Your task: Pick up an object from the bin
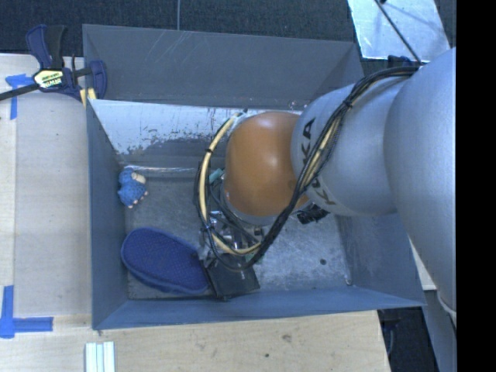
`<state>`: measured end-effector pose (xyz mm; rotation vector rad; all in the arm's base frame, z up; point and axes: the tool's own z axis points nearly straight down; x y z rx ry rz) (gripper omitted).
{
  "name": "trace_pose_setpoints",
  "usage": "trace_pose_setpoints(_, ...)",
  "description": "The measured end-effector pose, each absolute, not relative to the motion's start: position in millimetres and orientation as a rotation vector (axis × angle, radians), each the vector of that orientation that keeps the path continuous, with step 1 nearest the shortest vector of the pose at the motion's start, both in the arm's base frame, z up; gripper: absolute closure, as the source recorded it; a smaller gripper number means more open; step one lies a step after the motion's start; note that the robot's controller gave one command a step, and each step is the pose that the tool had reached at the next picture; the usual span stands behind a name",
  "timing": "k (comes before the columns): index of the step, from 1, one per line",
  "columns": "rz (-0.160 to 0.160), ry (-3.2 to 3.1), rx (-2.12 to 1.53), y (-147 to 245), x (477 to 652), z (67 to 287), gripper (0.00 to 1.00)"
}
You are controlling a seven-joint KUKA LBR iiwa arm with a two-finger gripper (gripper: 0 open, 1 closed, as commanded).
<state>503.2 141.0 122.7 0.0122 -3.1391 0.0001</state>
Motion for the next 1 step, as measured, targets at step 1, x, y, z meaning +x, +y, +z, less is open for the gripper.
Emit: trace_pose_setpoints(1, 0.000, -3.142, 0.009, 140.4, 504.5, 123.8, 0.00)
